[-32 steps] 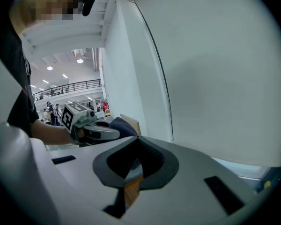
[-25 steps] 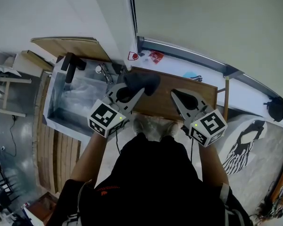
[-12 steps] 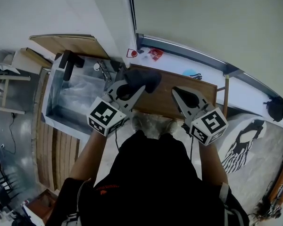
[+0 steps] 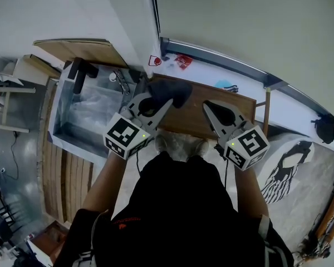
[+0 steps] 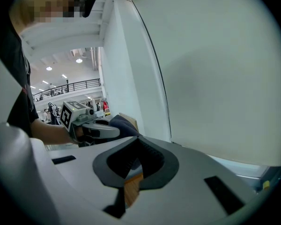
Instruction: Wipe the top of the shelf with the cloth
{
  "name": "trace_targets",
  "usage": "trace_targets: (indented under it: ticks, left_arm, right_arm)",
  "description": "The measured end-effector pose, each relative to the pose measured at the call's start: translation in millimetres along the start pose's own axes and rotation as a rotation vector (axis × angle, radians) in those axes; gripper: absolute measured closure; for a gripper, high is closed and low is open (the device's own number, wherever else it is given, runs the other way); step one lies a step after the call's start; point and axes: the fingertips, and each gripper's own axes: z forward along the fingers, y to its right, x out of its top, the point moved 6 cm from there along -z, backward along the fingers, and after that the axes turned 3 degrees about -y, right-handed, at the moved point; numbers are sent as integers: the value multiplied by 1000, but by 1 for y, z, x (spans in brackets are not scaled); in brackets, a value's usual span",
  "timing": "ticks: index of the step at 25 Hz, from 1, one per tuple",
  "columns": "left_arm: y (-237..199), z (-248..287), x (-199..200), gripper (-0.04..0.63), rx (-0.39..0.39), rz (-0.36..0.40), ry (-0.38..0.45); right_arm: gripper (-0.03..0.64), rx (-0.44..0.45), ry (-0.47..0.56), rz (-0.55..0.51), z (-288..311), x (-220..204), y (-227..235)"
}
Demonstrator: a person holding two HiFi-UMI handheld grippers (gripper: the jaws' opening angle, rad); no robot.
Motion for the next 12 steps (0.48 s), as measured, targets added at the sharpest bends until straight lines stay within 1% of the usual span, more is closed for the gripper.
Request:
trace_targets:
  ticks: [12]
  left_arm:
    - [2,7,1,560,-1,-5,2]
  right_arm:
    - [614,9,1,-1,-1,-1,6]
